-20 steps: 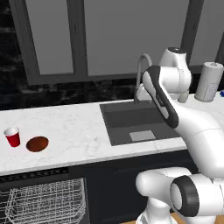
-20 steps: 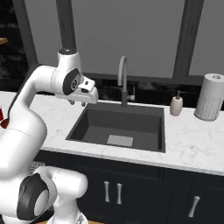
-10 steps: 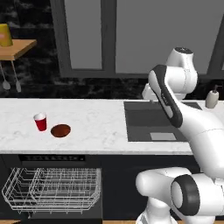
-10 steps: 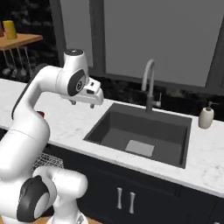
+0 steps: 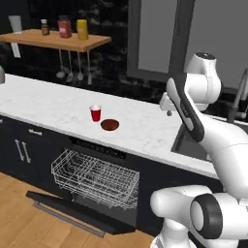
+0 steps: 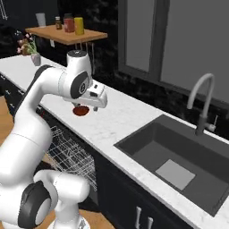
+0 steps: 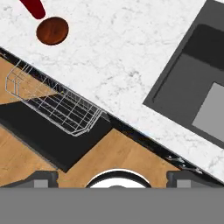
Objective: Pick up the cup and bowl from the counter, place them in the dishwasher, and close the dishwasher door.
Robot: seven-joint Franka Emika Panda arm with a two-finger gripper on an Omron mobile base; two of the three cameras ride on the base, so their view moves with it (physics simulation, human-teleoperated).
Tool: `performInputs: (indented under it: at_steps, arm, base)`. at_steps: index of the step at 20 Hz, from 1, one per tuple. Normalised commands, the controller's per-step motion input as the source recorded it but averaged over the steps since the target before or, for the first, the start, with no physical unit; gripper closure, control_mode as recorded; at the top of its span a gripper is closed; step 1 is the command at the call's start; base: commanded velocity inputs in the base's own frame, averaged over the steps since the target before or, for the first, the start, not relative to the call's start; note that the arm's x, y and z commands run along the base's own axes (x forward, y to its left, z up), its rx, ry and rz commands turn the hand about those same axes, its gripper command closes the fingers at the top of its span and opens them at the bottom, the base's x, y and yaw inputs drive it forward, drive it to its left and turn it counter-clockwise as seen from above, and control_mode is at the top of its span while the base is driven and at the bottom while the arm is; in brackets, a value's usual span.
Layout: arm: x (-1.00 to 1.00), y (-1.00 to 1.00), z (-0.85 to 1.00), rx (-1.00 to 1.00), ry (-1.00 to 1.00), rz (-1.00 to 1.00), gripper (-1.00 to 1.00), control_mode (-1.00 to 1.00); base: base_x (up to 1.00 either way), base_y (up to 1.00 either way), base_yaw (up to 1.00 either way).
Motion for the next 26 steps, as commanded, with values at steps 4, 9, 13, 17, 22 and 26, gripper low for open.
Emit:
performInputs:
  at_steps: [4,9,13,17,22,26]
  arm:
    - [0.00,0.00,0.00,0.00,0.00,0.00,-1.00,1.00]
    - [0.00,0.00,0.00,0.00,0.00,0.00,-1.00,1.00]
    - [0.00,0.00,0.00,0.00,0.00,0.00,-1.00,1.00]
    - [0.00,0.00,0.00,0.00,0.00,0.00,-1.00,1.00]
    - [0.00,0.00,0.00,0.00,0.00,0.00,-1.00,1.00]
    - [0.00,0.00,0.00,0.00,0.00,0.00,-1.00,1.00]
  base:
    - [0.01,-0.53,0.63]
    - [0.16,-0.50,0.53]
    - [0.23,-0.49,0.41]
    - [0.14,-0.44,0.33]
    - [0.06,-0.33,0.28]
    - [0.12,-0.33,0.24]
